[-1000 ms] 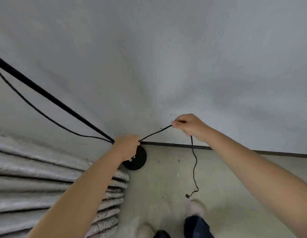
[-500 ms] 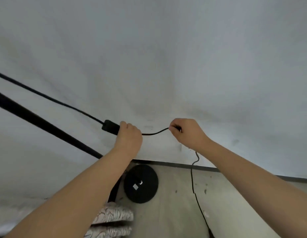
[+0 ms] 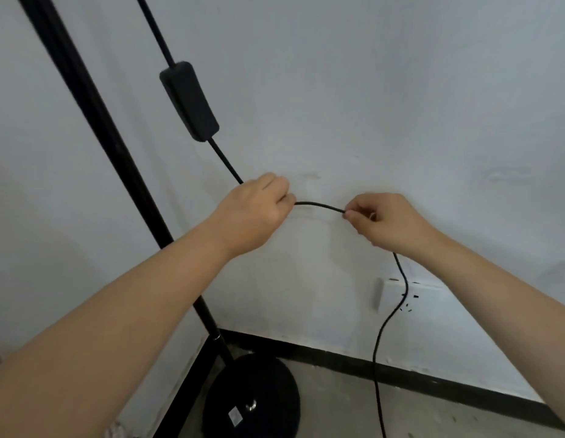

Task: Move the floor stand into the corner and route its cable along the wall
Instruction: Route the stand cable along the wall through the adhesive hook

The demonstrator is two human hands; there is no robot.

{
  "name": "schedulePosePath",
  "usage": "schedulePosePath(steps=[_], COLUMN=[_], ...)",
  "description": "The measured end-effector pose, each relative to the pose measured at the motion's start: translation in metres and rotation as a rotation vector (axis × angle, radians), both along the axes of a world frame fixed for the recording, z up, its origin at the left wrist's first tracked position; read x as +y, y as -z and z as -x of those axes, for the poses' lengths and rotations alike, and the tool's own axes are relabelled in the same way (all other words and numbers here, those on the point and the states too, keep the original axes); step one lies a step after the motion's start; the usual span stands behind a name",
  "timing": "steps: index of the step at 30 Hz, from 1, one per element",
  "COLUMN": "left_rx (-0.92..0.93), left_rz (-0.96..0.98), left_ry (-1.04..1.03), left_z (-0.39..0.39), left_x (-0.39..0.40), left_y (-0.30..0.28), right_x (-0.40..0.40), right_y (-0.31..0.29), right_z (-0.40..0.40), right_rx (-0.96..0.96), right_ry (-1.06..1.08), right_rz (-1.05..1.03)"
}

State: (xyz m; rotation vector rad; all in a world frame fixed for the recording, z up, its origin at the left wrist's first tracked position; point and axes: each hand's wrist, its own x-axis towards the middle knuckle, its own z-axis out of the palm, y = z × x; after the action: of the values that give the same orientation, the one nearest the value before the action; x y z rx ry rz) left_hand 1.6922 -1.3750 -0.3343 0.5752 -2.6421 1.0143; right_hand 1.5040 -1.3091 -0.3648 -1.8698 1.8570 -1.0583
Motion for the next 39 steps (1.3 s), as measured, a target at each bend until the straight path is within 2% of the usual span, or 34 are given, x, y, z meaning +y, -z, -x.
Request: schedulePosePath(steps=[5, 7, 10, 12, 16, 22, 27, 35, 39], left_rx=[-0.181, -0.257, -0.329, -0.288, -0.375, -0.23, -0.128, 0.117, 0.152], left_rz=[0.066, 0.155, 0.108, 0.162, 0.183, 0.151, 0.066, 0.083, 0.091], left_ry=[-0.144, -0.19, -0.238, -0.186, -0.166, -0.074, -0.022, -0.01, -0.017], left_z=[-0.001, 0.004, 0.012, 0.01, 0.006, 0.014, 0.017, 0.021, 0.028], left_x=[-0.015, -0.016, -0.029, -0.036, -0.028, -0.024, -0.022, -0.008, -0.004], left_y=[-0.005, -0.008, 0.004, 0.006, -0.001, 0.006, 0.009, 0.021, 0.023], right_x=[0.002, 0.001, -0.002, -0.004, -0.008, -0.016, -0.018, -0.008, 0.0], right_y=[-0.008, -0.015, -0.022, -0.026, -0.032, -0.033, -0.024, -0.003, 0.021], right_z=[0.002, -0.006, -0.016, -0.019, -0.021, -0.011, -0.009, 0.009, 0.015], right_rx=[0.115, 0.222, 0.405, 0.479, 0.643, 0.794, 0.842, 0.757, 0.656], right_ry=[0.108, 0.121, 0.142, 0.153, 0.147, 0.22, 0.236, 0.249, 0.257], right_rz=[0.105, 0.182, 0.25, 0.241, 0.15, 0.122, 0.164, 0.207, 0.21])
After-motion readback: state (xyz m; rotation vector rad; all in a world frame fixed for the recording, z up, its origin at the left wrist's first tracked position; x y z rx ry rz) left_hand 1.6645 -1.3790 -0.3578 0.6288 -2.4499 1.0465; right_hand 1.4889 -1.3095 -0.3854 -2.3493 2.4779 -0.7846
